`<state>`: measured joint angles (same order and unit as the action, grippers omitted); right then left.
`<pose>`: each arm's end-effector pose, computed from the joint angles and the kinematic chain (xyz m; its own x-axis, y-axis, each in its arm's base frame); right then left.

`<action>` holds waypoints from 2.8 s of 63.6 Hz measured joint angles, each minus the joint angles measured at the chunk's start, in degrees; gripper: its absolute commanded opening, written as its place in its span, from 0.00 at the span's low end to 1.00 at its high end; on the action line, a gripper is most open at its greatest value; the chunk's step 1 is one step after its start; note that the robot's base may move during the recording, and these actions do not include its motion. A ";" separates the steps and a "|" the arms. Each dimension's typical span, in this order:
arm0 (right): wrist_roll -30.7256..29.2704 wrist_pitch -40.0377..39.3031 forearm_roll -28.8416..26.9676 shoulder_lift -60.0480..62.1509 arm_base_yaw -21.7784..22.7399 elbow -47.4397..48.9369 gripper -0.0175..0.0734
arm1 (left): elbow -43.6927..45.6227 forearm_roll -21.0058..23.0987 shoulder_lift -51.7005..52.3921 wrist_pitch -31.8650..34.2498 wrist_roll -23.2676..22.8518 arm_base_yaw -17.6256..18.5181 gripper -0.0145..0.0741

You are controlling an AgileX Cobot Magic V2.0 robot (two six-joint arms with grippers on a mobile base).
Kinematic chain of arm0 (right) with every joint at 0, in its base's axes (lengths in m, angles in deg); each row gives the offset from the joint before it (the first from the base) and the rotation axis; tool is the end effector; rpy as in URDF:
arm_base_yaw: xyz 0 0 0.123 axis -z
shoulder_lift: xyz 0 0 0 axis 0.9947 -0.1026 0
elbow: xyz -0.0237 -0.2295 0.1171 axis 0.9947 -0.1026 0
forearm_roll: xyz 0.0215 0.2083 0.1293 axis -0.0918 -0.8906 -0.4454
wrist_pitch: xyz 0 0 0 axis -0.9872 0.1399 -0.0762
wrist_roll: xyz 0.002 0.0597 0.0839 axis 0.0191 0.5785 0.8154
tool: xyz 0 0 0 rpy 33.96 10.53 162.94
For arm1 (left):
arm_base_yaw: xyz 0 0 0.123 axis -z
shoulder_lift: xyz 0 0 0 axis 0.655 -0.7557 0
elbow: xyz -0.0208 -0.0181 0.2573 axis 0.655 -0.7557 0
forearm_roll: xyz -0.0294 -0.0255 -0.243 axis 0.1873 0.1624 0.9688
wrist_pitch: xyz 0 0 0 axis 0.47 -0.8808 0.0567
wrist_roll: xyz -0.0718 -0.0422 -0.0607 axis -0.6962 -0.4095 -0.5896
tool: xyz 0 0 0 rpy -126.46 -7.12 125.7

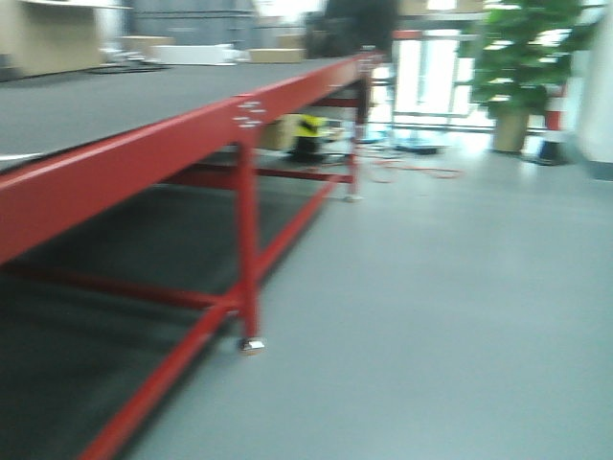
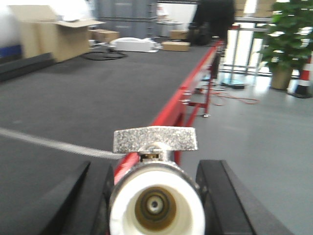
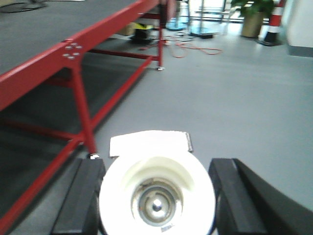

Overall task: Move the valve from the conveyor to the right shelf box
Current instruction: 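Drive the base along the conveyor toward the shelf of blue bins, then drive up to the shelf and position both grippers over a blue bin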

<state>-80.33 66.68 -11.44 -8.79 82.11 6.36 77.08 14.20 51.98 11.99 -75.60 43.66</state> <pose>0.1038 0.0109 0.3690 -0.2509 0.0606 -0.9661 -0.0863 0.9927 0.0847 0.0963 -0.0055 0.3770 -0.0536 0.0145 -0.9985 0.0563 0.9983 0.0115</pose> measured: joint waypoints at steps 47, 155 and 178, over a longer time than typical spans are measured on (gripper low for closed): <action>0.00 0.00 0.11 0.00 0.00 0.00 0.01 | 0.00 0.00 0.00 0.00 0.00 0.00 0.04; 0.00 0.00 0.00 0.00 0.00 0.00 0.01 | 0.00 -0.03 0.00 0.00 0.00 0.00 0.04; 0.00 0.00 0.00 0.00 0.00 0.00 0.01 | 0.00 -0.03 0.00 0.00 0.00 0.00 0.04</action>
<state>-80.33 66.68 -11.44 -8.79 82.11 6.36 77.08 14.17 51.98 11.99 -75.60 43.66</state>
